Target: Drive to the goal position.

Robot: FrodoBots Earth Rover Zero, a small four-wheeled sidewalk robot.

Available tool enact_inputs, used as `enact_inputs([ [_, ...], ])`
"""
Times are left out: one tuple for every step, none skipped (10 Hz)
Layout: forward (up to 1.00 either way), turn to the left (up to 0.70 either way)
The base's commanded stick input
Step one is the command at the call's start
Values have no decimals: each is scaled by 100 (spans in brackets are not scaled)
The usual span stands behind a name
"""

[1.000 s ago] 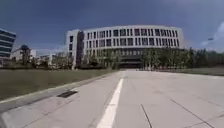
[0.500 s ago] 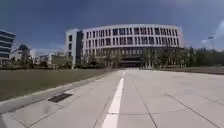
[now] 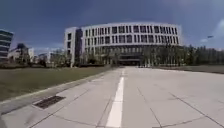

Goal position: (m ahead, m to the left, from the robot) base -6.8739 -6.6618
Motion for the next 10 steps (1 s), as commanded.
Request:
enact_inputs([
  [70,-3],
  [70,-22],
  [70,-35],
  [70,-6],
  [70,-2],
  [70,-1],
  [70,-1],
  [70,-1],
  [70,-1],
  [70,-1],
])
